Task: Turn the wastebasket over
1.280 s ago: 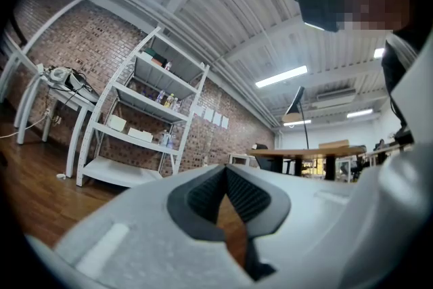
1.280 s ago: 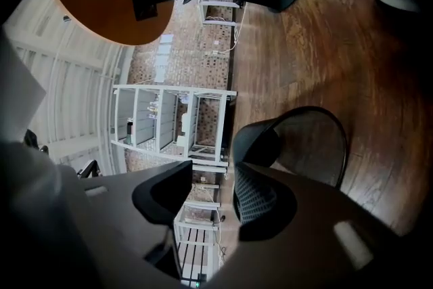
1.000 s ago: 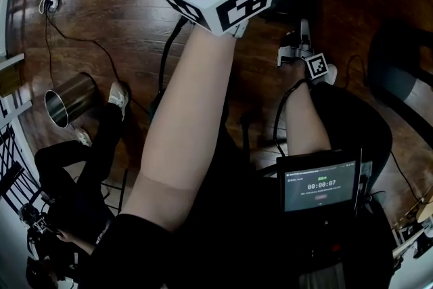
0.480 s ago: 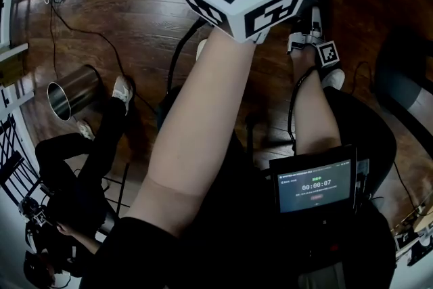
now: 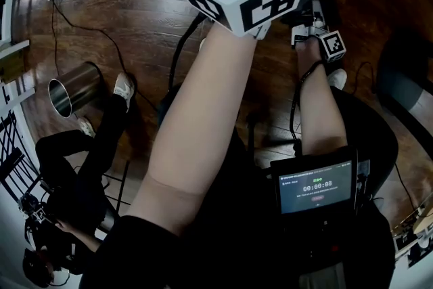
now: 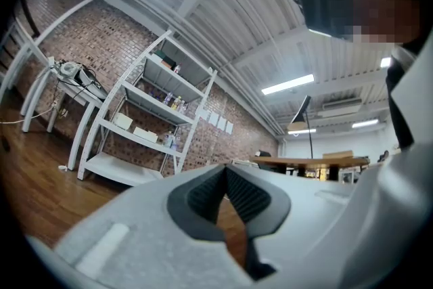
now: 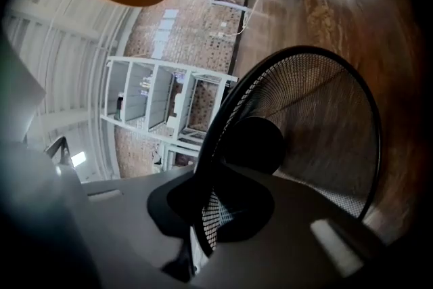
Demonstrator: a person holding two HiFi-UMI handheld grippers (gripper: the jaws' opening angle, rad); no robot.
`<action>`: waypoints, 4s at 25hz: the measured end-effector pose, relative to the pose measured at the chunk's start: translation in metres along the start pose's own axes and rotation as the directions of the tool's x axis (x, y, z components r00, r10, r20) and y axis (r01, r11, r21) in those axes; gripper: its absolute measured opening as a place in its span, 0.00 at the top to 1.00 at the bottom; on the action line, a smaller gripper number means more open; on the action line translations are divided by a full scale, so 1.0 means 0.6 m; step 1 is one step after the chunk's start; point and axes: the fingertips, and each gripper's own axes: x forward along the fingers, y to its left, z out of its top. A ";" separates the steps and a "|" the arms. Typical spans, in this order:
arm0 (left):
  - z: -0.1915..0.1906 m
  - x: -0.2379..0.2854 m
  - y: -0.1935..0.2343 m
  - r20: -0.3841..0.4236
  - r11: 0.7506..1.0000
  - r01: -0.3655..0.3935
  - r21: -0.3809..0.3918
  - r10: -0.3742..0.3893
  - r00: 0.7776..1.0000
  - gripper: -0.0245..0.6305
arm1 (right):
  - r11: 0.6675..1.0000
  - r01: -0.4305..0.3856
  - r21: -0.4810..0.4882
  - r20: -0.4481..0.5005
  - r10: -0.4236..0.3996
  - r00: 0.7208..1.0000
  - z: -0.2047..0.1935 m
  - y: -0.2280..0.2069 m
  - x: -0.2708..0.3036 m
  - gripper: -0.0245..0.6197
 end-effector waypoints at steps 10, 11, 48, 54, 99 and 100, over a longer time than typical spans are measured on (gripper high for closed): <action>0.027 -0.014 0.019 0.032 1.000 -0.022 -0.013 0.023 0.999 0.96 | 0.819 -0.034 -0.573 -0.361 -0.215 0.908 0.007 0.078 0.035 0.94; 0.026 -0.014 0.019 0.032 1.000 -0.022 -0.011 0.023 0.999 0.96 | 0.767 -0.064 -0.639 -0.397 -0.256 0.881 0.004 0.081 0.039 0.94; 0.006 -0.026 0.031 -0.053 0.998 -0.052 0.044 0.054 0.997 0.96 | 0.135 -0.781 -0.609 -0.706 -0.542 0.457 -0.124 0.248 -0.021 0.74; -0.049 -0.021 -0.025 -0.107 0.999 -0.013 0.041 0.018 0.994 0.96 | 0.256 -0.661 -0.706 -0.689 -0.030 0.724 -0.016 0.534 -0.043 0.94; -0.144 -0.095 -0.174 -0.182 0.993 0.044 0.114 -0.022 0.983 0.96 | 0.198 -0.586 -0.786 -0.542 0.235 0.807 -0.001 0.626 -0.226 0.95; -0.144 -0.094 -0.175 -0.181 0.993 0.043 0.113 -0.022 0.983 0.96 | 0.199 -0.586 -0.786 -0.542 0.235 0.807 0.000 0.624 -0.226 0.95</action>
